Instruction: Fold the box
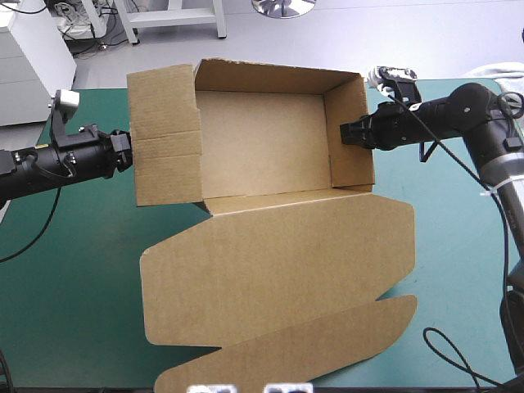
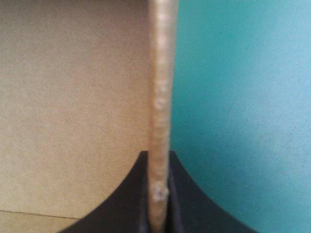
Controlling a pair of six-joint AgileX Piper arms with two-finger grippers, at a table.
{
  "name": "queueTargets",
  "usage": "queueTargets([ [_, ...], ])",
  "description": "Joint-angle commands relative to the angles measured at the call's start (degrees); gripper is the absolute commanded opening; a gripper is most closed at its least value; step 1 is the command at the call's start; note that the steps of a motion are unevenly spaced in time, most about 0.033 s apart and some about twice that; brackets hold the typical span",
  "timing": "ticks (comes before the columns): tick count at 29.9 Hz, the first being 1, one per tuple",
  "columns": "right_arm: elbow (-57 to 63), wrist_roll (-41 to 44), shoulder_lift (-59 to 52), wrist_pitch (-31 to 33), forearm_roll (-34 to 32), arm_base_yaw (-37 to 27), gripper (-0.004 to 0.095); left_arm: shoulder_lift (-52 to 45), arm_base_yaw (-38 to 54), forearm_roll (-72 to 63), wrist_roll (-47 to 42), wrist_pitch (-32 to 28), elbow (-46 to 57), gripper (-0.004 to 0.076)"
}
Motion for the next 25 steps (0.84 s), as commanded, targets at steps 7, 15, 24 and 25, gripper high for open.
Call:
queueTargets([
  [7, -1.5, 1.0, -0.5, -4.8, 4.5, 1.1, -0.0015, -1.6, -0.5, -4.1, 0.2, 1.3, -1.5, -0.0010],
  [15, -1.5, 1.0, 0.9, -7.5, 4.7, 4.0, -0.0015, -1.6, -0.9, -4.1, 0.3, 0.5, -1.5, -0.0010],
  [24, -1.5, 1.3, 2.6, -11.2, 3.8, 8.0, -0.0015, -1.6, -0.9, -0.1, 0.8, -1.7, -1.5, -0.0010],
  [25, -1.5, 1.3, 2.6, -11.5, 3.8, 8.0, -0.0015, -1.6, -0.9, 0.8, 0.8, -1.7, -1.5, -0.0009],
])
